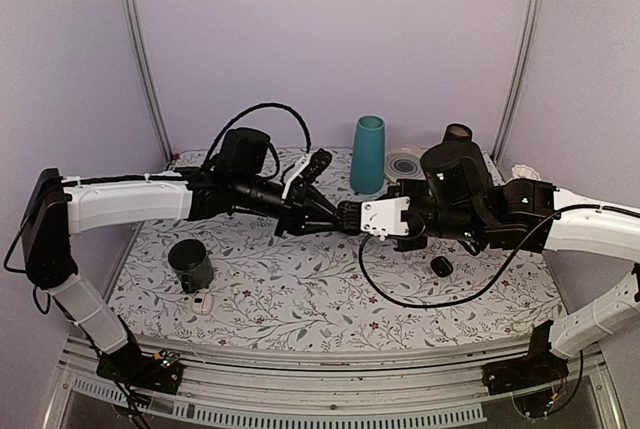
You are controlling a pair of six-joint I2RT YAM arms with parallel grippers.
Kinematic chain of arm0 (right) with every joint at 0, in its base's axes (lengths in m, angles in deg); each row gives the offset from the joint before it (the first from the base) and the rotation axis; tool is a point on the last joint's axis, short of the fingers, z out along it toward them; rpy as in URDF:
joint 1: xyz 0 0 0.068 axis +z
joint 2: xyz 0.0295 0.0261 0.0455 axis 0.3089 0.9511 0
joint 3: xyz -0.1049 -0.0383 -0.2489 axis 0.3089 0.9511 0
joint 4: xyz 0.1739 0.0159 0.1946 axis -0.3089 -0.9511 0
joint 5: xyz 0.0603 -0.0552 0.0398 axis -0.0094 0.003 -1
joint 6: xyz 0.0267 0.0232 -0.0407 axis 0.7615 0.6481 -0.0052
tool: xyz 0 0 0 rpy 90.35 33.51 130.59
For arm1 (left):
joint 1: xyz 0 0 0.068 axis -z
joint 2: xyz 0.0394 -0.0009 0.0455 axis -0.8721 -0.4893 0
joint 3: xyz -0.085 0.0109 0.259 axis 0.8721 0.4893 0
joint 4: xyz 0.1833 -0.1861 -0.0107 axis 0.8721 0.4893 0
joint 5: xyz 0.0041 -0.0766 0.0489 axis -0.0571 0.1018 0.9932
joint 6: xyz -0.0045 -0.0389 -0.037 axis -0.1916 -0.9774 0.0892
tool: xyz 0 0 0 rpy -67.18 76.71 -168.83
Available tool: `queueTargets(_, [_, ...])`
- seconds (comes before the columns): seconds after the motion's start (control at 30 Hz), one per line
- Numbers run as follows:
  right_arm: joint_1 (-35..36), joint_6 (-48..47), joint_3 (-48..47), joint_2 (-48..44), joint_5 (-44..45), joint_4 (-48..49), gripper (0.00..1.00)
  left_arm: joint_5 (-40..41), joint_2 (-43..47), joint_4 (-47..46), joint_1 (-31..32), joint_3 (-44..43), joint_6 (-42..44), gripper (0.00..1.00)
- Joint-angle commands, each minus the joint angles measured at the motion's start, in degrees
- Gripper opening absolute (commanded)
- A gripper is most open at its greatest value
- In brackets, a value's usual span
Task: Insert the wireless bluetooth earbuds into the charging case
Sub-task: Adjust the right earbud in the right side groove of the charging case.
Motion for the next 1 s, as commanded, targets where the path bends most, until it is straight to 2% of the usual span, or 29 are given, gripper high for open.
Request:
queueTargets(0.0, [0.5,-1.7,0.2,-0.2,1.7,-0.3,0.03,-0.9,0.9,0.1,0.0,-1.5,1.0,0.0])
queueTargets(0.27, [0.5,-2.8,0.2,0.5,3.2,-0.2,0.03,-0.9,1.0,-0.5,0.5,-1.2,0.9,0.0])
queueTargets(0.97, [0.5,-3.4,1.2,-0.1,-2.8,-0.8,0.03,-0.1,1.0,-4.7,0.7,-0.9,-0.3,0.0])
